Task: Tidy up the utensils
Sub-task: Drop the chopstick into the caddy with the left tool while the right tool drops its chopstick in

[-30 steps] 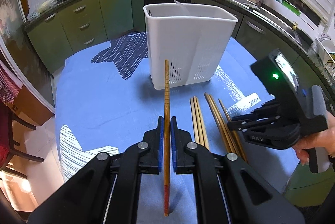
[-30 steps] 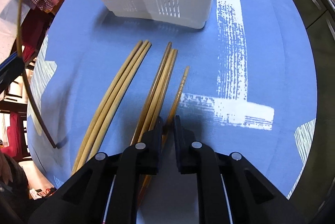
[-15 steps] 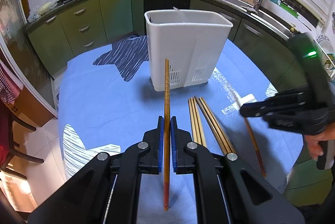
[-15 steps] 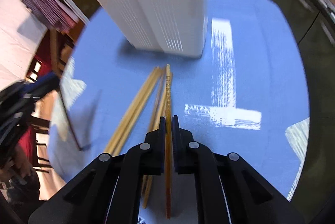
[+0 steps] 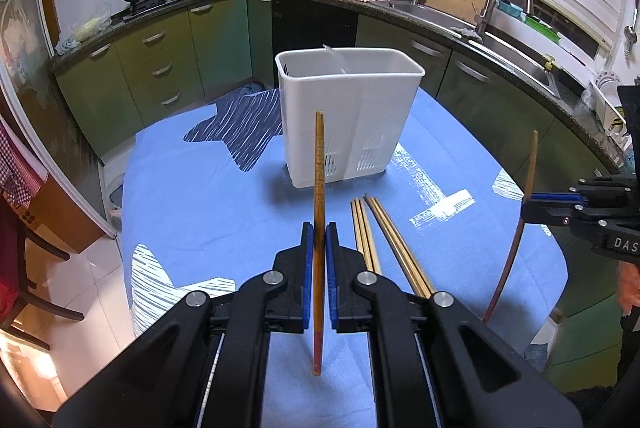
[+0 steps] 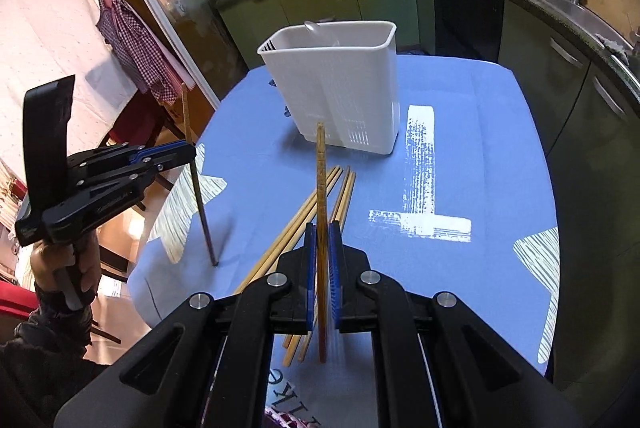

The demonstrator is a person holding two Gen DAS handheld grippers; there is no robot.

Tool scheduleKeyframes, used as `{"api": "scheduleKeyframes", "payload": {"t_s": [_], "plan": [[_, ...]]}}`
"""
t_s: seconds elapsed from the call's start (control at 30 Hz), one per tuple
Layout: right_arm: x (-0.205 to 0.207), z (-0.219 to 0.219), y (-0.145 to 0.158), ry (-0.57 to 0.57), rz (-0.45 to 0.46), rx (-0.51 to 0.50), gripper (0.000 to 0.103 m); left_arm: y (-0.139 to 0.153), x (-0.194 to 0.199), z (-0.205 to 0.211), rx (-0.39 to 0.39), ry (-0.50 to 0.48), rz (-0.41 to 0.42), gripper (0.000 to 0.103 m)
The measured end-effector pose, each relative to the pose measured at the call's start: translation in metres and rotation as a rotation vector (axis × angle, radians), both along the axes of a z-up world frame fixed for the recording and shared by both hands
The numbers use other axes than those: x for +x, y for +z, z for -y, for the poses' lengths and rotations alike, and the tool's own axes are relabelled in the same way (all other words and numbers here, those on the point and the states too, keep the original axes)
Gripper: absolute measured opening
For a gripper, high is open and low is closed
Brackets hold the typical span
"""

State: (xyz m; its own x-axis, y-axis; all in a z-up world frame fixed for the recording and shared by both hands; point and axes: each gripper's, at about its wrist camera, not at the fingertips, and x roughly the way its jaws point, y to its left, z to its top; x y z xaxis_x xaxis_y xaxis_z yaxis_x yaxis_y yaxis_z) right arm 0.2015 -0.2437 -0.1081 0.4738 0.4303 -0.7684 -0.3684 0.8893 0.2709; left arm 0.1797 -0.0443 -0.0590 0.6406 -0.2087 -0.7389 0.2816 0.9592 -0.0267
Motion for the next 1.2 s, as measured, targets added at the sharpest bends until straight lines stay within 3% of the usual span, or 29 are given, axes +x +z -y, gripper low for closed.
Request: {"api": "scheduleKeyframes", "payload": {"t_s": [0.63, 0.97, 1.2], "plan": [[-0.012, 0.015, 0.029, -0.024, 0.093, -0.002, 0.007, 0.027, -0.004, 0.004, -0.005, -0.014, 0.057, 0.006], [-0.007, 0.026, 0.053, -0.031, 0.141, 0.005, 0.007, 0.101, 0.024, 0.015, -0.033, -0.022, 0.152, 0.006], [-0.004, 0.044, 0.056, -0.051, 0.14, 0.015, 0.007, 0.165, 0.051, 0.029, -0.069, 0.019, 0.327, 0.006]]}}
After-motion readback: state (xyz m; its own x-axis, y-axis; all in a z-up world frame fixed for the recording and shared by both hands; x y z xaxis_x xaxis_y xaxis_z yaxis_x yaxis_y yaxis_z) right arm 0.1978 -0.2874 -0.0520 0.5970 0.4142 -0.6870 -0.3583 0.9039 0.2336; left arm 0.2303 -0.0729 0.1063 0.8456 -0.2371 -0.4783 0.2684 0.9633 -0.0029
